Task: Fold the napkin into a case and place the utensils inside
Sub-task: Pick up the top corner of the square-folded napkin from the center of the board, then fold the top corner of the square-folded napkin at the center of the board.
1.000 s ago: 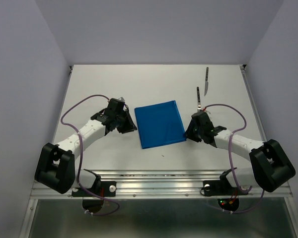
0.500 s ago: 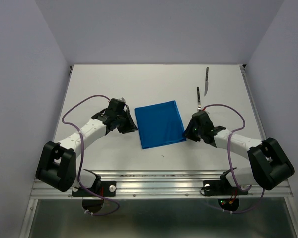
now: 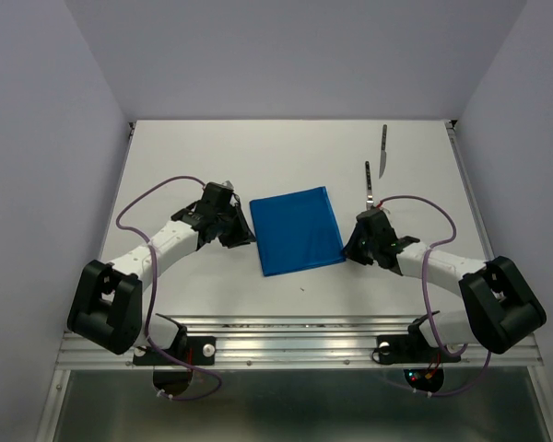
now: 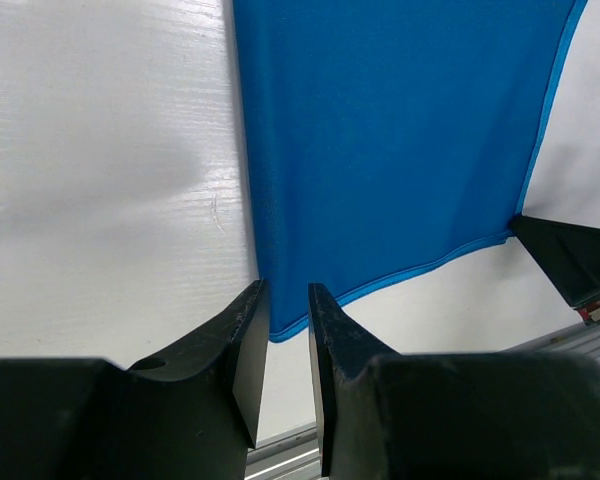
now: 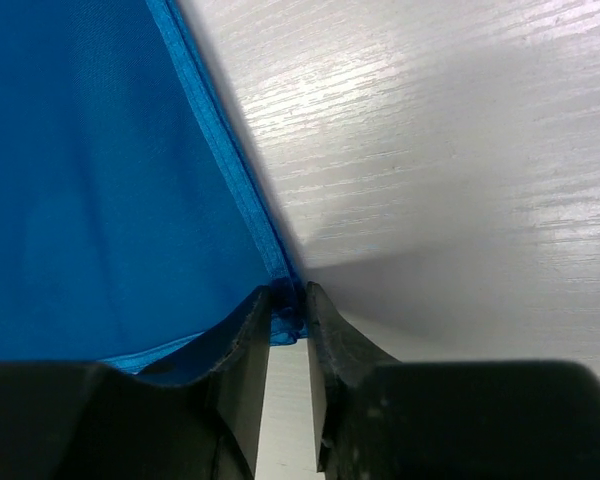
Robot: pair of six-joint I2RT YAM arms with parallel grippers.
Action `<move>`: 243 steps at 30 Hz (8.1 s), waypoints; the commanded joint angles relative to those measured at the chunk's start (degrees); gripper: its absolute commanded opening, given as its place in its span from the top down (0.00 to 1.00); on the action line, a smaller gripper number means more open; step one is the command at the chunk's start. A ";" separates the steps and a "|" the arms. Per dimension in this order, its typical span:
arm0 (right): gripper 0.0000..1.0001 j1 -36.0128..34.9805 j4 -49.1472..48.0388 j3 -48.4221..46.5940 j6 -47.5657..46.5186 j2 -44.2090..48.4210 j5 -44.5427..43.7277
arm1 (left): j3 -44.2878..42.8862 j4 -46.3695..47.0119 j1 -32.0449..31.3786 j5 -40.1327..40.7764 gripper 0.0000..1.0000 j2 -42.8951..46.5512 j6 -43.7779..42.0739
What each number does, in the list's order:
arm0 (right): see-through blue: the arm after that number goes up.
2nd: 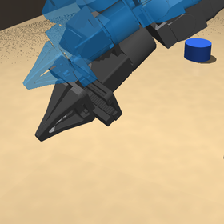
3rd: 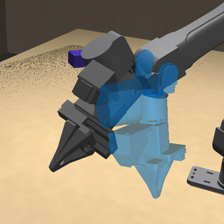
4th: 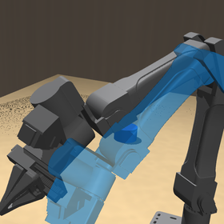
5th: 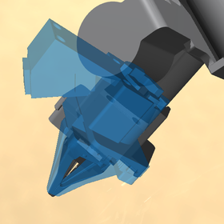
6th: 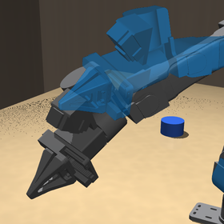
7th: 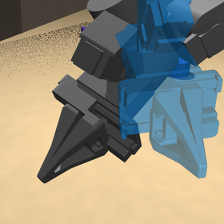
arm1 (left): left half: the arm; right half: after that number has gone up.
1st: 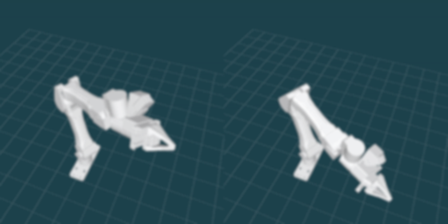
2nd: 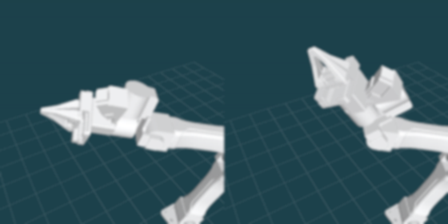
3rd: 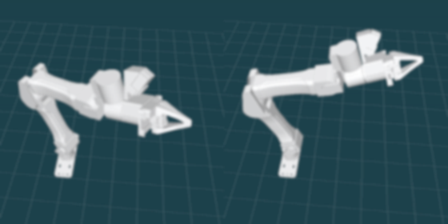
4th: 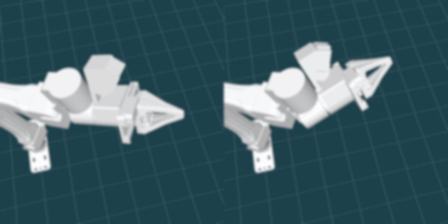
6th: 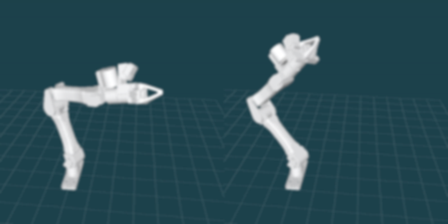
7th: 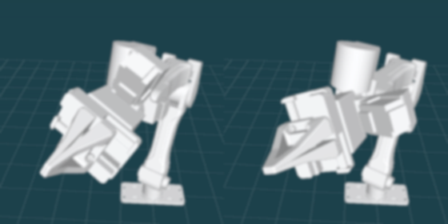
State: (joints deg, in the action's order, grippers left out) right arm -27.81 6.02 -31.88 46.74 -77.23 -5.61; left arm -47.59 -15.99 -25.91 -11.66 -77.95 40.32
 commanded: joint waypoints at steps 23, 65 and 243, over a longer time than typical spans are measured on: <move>0.77 0.30 1.54 -1.61 -1.56 1.47 -2.04 | -0.31 1.40 -0.72 -0.64 0.66 -0.80 -1.03; 0.77 0.30 -1.19 -1.96 -1.83 1.38 2.53 | -0.22 1.84 -0.90 -0.91 0.66 -1.50 -1.20; 0.96 -9.54 -6.46 -62.16 -5.34 -48.98 13.08 | -1.19 -6.51 8.16 1.38 0.66 8.61 -1.55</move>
State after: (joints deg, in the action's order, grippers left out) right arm -36.84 0.84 -90.72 41.39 -125.34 9.32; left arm -49.19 -22.59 -17.89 -10.28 -71.29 39.31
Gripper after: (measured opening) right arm 0.036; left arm 0.335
